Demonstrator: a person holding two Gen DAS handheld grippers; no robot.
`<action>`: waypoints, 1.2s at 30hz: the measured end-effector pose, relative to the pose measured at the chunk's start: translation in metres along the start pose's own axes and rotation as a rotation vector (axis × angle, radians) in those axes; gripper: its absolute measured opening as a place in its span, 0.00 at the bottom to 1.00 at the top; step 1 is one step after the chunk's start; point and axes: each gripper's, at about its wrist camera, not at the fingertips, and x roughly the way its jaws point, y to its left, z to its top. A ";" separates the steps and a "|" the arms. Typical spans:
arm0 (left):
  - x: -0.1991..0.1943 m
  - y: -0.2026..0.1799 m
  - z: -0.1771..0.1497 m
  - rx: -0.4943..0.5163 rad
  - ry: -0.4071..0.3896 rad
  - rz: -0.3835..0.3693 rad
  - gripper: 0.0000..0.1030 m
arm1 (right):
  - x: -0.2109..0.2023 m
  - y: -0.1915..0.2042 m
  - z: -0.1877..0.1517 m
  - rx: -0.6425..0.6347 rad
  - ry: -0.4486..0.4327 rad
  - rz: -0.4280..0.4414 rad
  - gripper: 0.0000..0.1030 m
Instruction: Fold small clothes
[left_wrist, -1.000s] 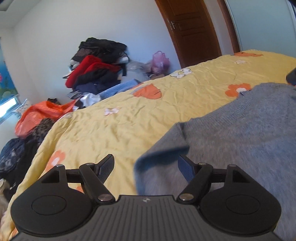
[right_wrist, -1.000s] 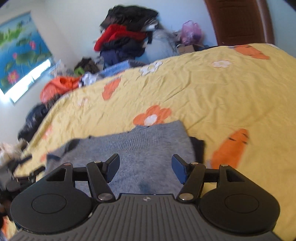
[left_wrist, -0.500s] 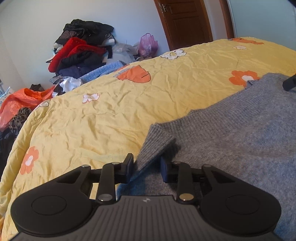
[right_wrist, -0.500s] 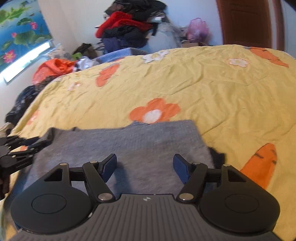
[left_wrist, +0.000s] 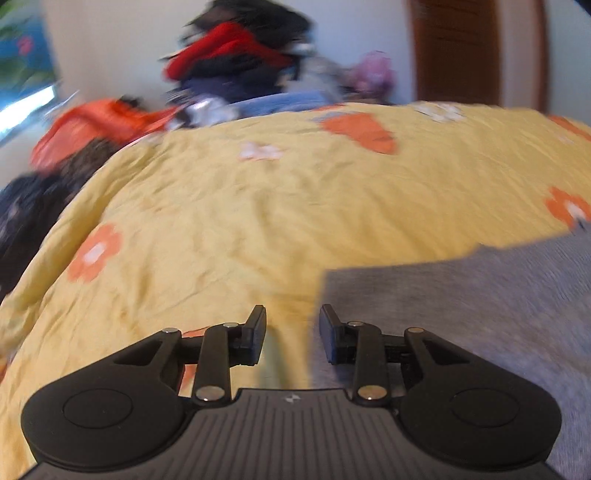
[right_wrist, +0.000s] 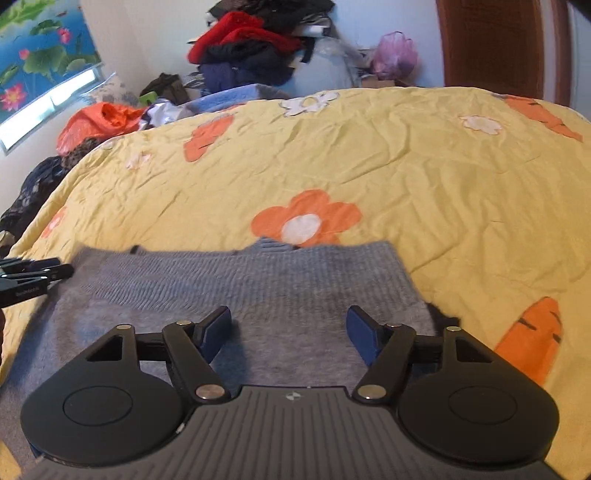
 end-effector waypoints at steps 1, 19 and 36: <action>-0.006 0.008 0.000 -0.045 0.004 0.041 0.29 | -0.004 0.001 0.002 0.004 -0.003 -0.023 0.68; -0.060 -0.055 -0.074 -0.050 -0.098 -0.312 0.72 | 0.025 0.005 0.006 -0.203 0.004 -0.110 0.86; -0.126 -0.088 -0.127 0.147 -0.078 -0.364 0.72 | -0.049 0.028 -0.083 -0.294 -0.017 -0.051 0.91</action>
